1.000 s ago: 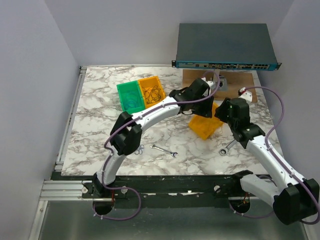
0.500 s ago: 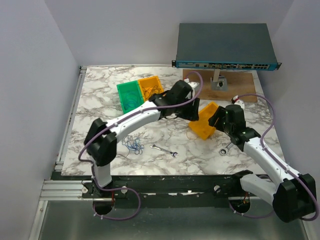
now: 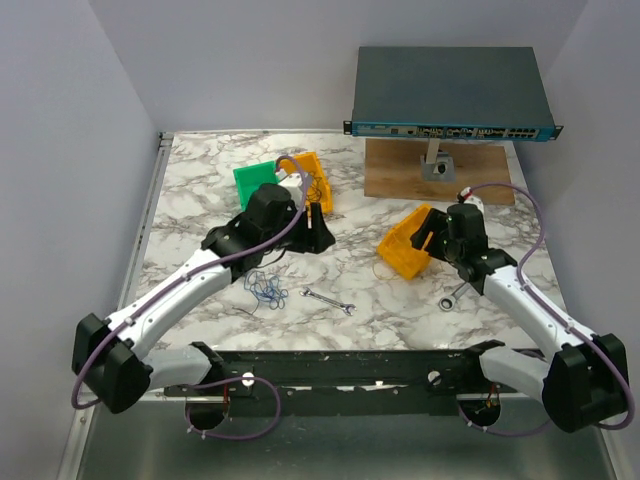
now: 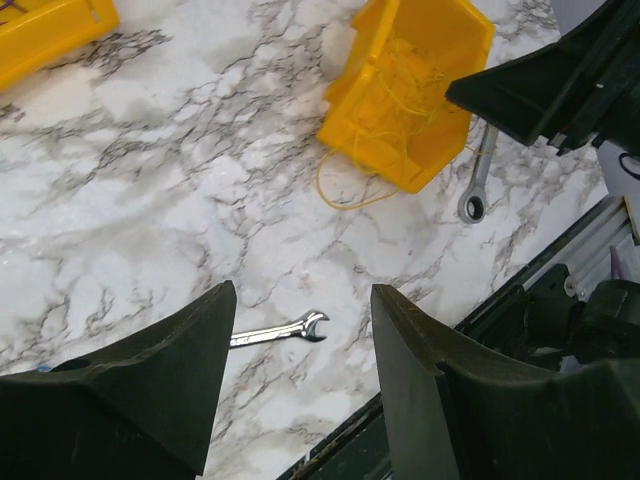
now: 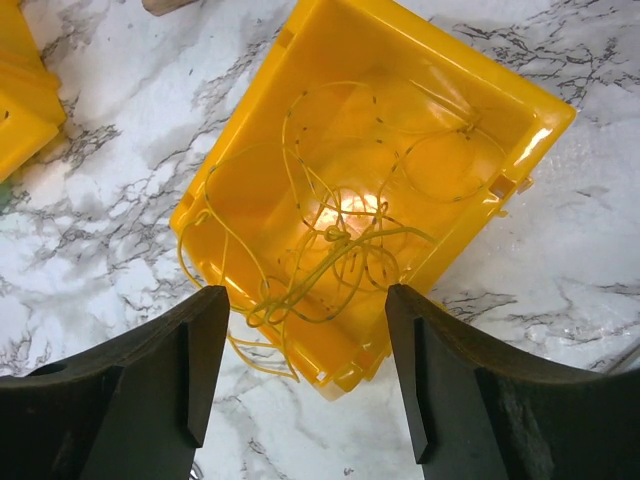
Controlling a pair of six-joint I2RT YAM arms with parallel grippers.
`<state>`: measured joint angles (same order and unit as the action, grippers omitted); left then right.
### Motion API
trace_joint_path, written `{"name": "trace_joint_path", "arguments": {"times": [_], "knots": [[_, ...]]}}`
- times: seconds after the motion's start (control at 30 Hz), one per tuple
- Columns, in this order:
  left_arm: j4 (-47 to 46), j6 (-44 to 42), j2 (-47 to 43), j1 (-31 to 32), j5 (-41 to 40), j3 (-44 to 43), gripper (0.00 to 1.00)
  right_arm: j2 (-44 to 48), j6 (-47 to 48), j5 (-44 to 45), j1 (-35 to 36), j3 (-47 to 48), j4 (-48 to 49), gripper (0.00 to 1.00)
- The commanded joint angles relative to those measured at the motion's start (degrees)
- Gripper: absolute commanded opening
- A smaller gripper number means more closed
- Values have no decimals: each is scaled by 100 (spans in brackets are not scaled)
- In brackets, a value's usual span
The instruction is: Untangle the cables
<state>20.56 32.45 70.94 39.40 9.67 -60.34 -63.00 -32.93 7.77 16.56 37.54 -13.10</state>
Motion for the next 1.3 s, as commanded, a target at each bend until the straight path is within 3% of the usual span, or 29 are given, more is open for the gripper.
{"name": "trace_joint_path", "arguments": {"times": [0.0, 0.2, 0.47, 0.87, 1.17, 1.27], "knots": [[-136, 121, -717, -221, -320, 506, 59, 173, 36, -126, 38, 401, -462, 72], [-176, 203, -1463, -381, -486, 1145, 63, 163, -435, -431, 210, 526, -713, 72], [-271, 251, -1742, -420, -508, 1521, 65, -318, -802, 291, 1059, 607, -731, 73], [-455, 276, -1791, -437, -456, 1718, 66, -1412, 11, 1257, 1268, 919, -640, 70], [-445, 168, -1720, -490, -448, 1684, 66, -1853, 264, 1464, 1270, 1135, -526, 36], [-431, 140, -1702, -503, -440, 1674, 65, -1916, 238, 1495, 1271, 1191, -485, 16]]}}
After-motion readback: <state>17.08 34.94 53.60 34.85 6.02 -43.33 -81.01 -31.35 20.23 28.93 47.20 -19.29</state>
